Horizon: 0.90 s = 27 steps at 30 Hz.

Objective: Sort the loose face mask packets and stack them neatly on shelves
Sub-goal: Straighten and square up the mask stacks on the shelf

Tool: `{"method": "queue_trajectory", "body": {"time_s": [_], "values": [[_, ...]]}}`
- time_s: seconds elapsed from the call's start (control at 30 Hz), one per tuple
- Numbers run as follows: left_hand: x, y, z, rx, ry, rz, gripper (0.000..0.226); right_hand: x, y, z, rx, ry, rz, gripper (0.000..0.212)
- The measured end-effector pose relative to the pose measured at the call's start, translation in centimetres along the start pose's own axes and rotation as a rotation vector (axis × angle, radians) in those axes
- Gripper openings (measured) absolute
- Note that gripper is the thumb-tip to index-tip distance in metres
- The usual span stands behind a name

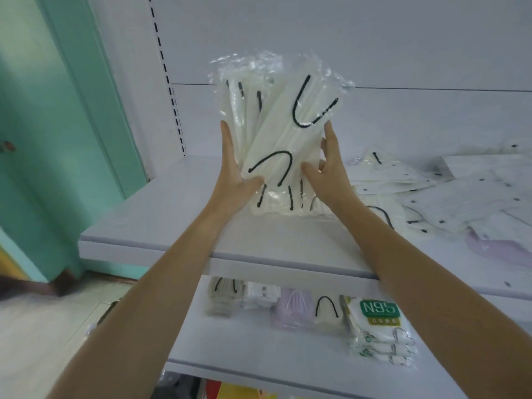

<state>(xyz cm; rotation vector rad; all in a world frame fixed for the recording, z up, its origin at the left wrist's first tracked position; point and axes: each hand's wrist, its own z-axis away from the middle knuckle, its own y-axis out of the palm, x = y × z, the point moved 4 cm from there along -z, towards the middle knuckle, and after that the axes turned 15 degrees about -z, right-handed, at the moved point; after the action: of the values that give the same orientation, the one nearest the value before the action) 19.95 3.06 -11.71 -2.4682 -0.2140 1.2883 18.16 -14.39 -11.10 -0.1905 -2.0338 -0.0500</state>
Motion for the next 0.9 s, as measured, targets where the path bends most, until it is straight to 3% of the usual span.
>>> {"method": "queue_trajectory", "body": {"time_s": [0.2, 0.3, 0.4, 0.47, 0.63, 0.77, 0.9], "values": [[-2.5, -1.6, 0.3, 0.107, 0.053, 0.015, 0.108, 3.5, 1.3, 0.8, -0.037, 0.024, -0.216, 0.057], [-2.9, -2.7, 2.5, 0.193, -0.001, 0.071, 0.093, 5.2, 2.4, 2.8, -0.011, -0.037, -0.180, 0.044], [-3.1, -3.3, 5.3, 0.185, -0.115, 0.181, 0.071, 6.3, 3.9, 5.5, 0.014, -0.098, -0.119, 0.045], [-3.5, -3.6, 7.0, 0.118, -0.105, 0.111, 0.055, 6.8, 4.9, 7.1, 0.014, -0.115, -0.089, 0.052], [-4.0, -5.9, 11.6, -0.024, -0.108, 0.124, 0.061, 8.5, 7.2, 10.7, 0.100, -0.205, -0.032, 0.063], [-1.5, -7.3, 17.0, 0.153, -0.219, 0.124, 0.066, 5.7, 8.9, 15.3, 0.239, -0.073, -0.062, 0.066], [3.9, -6.0, 23.0, 0.435, -0.481, -0.029, 0.069, -0.8, 10.8, 21.5, 0.358, 0.109, 0.067, 0.076]]}}
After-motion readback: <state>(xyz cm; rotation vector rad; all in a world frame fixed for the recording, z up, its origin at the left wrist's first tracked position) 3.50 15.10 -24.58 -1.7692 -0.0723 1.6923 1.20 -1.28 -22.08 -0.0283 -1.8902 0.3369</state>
